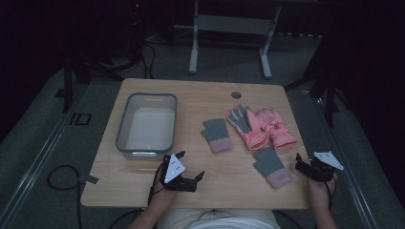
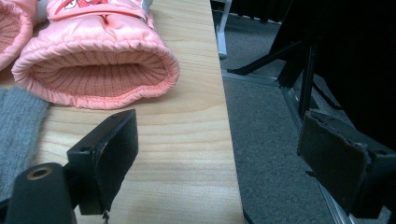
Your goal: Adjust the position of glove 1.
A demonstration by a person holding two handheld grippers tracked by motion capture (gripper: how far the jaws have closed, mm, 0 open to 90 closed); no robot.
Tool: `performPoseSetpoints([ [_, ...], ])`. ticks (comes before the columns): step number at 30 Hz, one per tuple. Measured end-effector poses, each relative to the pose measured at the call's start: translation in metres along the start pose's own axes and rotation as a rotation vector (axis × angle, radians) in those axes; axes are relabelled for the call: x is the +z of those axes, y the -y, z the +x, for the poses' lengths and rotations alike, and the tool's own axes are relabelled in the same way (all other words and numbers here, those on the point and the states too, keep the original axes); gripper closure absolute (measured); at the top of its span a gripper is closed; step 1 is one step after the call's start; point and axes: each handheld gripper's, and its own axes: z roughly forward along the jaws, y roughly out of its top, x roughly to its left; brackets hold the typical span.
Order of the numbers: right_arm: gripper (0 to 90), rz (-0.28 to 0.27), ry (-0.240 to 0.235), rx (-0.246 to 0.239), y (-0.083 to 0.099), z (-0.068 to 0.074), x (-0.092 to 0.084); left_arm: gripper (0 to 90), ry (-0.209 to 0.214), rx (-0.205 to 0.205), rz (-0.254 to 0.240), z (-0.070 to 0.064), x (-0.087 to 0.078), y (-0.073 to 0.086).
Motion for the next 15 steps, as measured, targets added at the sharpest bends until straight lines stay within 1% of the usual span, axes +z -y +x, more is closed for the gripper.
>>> performPoseSetpoints([
  [4, 12.3, 0.000, 0.000, 0.018, 0.0000, -0.0016, 0.0002, 0.5, 0.004, 0.001, -0.002, -0.0004, 0.0005, -0.0001],
  [10, 12.4, 0.010, 0.002, 0.012, -0.0004, -0.0010, 0.0011, 0.4, -0.004, 0.010, 0.001, -0.0019, 0.0012, -0.0004],
  [13, 12.8, 0.021, 0.004, 0.002, -0.0010, -0.0009, 0.0025, 0.5, -0.008, 0.006, -0.001, -0.0016, 0.0010, -0.0003],
  [15, 13.0, 0.029, -0.007, 0.001, -0.0016, -0.0011, 0.0041, 0.5, -0.009, 0.003, -0.004, -0.0013, 0.0008, -0.0002],
])
